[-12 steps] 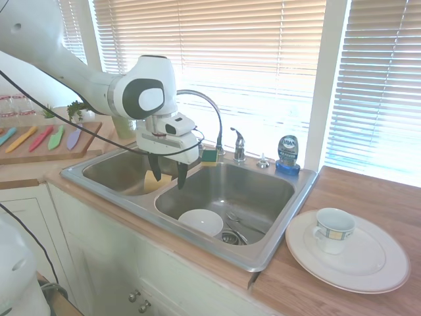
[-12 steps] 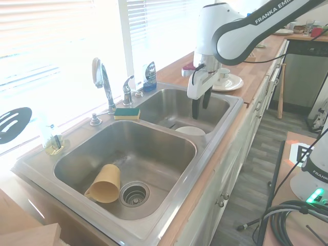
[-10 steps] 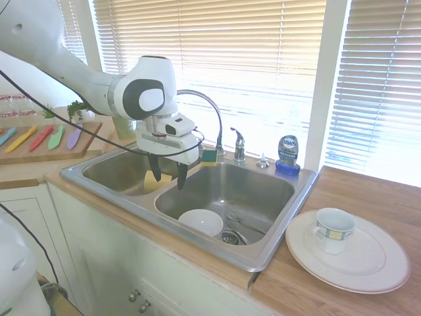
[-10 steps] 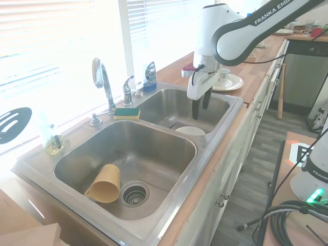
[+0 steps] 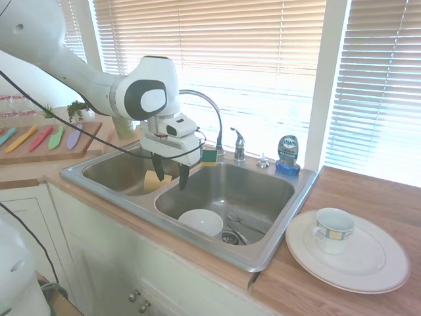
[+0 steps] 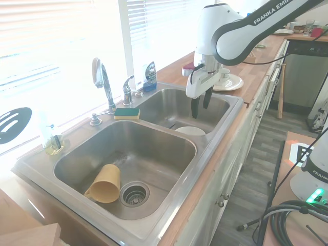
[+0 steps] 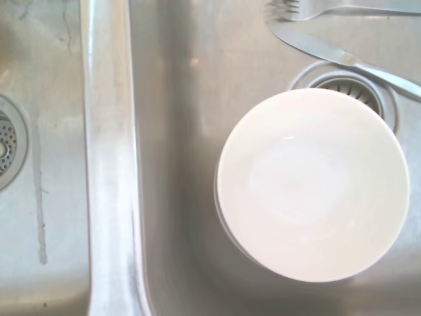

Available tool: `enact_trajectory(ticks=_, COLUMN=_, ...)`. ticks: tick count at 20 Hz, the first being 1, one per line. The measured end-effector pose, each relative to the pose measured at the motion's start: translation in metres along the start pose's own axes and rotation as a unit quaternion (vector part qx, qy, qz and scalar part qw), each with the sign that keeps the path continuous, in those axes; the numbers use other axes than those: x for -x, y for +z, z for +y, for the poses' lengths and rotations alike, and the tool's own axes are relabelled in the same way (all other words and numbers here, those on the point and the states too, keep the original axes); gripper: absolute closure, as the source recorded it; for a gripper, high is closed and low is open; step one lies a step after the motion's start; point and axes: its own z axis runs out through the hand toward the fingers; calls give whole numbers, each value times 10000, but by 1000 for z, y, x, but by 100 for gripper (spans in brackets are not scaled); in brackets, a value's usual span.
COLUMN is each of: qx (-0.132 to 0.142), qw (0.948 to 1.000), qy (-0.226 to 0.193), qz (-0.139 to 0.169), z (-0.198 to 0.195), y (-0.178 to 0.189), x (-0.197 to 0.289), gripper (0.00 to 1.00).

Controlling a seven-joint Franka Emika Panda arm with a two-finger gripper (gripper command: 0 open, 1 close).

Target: Turn off the faucet

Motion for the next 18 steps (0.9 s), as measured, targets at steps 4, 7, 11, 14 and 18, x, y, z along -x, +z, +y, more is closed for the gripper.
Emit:
enact_trajectory(ticks=4, qx=0, qw=10000, qy=15, qz=-1, z=0, y=0, x=-1, gripper=100)
enact_trajectory(ticks=7, qx=-1, qw=10000, qy=24, qz=-2, z=1, y=0, x=-1, gripper=100)
enact_trajectory(ticks=11, qx=-7, qw=10000, qy=29, qz=1, z=1, y=0, x=-2, gripper=100)
enact_trajectory(ticks=14, qx=-35, qw=10000, qy=34, qz=20, z=-4, y=-3, x=-5, gripper=100)
enact_trajectory(ticks=18, qx=-106, qw=9999, qy=55, qz=87, z=-28, y=-9, x=-18, gripper=100)
